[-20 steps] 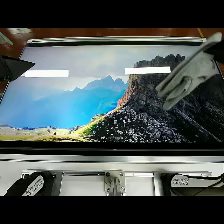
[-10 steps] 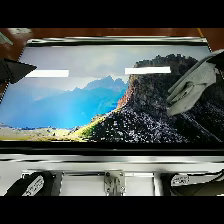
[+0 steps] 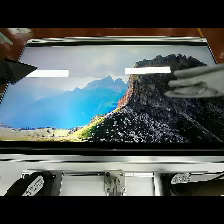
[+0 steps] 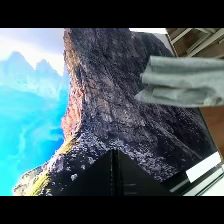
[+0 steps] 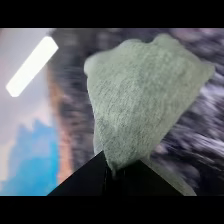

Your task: Fold the shirts.

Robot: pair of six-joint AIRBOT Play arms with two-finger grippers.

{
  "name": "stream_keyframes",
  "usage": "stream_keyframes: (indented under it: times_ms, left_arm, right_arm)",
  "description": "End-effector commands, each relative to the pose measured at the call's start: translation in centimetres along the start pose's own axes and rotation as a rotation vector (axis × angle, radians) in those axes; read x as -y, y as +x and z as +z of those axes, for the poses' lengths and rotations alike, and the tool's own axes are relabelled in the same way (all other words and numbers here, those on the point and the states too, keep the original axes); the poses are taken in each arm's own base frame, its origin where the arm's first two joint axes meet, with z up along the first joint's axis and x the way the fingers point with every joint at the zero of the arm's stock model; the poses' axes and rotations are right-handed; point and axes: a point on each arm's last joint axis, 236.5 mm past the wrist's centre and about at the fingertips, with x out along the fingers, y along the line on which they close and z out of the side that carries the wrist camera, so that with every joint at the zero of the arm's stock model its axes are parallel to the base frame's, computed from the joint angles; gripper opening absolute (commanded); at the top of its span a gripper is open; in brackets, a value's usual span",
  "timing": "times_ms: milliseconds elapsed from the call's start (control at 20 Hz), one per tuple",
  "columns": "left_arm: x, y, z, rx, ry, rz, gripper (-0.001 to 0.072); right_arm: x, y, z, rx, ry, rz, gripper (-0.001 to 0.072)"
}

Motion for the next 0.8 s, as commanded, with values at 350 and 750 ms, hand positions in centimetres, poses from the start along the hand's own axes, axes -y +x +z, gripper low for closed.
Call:
stream_keyframes:
  times_ms: [350, 750]
  left_arm:
    - [1.5, 0.8, -0.9, -0.033, -0.046, -0.037, 0.0042]
    - [4.5, 2.2, -2.7, -0.096, -0.008, -0.111, 0.0041]
  right_arm:
    - [22.2, -2.2, -15.8, -0.505, 0.393, -0.349, 0.0055]
    - [29.7, -6.9, -19.2, -0.407, 0.577, -0.440, 0.0054]
